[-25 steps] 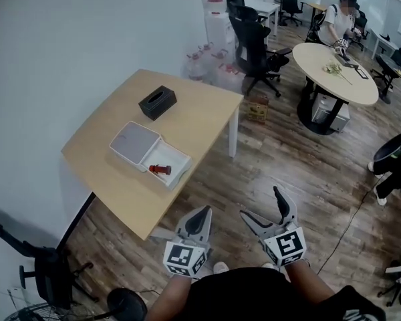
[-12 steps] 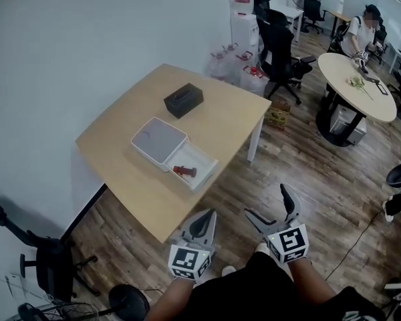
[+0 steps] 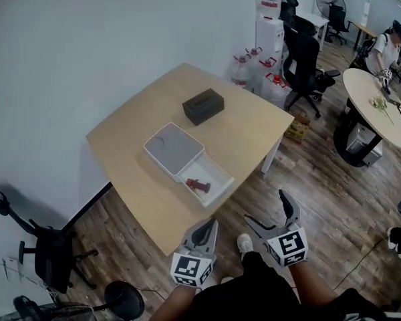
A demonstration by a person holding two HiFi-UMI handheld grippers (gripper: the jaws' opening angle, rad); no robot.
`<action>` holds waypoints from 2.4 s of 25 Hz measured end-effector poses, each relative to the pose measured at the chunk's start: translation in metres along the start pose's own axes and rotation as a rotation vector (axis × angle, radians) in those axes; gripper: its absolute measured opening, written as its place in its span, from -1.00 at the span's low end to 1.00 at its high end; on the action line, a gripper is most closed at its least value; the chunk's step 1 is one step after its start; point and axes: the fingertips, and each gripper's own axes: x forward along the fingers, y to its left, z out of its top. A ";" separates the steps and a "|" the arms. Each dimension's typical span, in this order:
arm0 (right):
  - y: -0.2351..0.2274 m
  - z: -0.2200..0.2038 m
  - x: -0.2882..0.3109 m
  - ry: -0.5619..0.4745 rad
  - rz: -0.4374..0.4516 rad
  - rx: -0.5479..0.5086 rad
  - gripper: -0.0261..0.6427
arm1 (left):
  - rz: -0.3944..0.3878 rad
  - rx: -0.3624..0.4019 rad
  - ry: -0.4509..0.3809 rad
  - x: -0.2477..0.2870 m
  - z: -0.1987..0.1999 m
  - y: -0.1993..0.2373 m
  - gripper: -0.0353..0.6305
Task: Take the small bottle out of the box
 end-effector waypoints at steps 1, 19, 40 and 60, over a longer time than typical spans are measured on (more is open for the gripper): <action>-0.005 0.001 0.010 -0.001 0.016 0.022 0.59 | 0.019 0.000 0.002 0.005 0.002 0.006 -0.87; -0.053 -0.008 0.173 0.091 0.373 -0.055 0.59 | 0.405 -0.089 0.059 0.079 0.005 0.116 -0.87; 0.045 -0.050 0.255 0.295 0.736 -0.249 0.58 | 0.626 -0.102 0.117 0.034 -0.007 0.175 -0.87; 0.102 -0.152 0.297 0.693 0.814 -0.436 0.42 | 0.675 -0.188 0.113 -0.006 -0.040 0.228 -0.87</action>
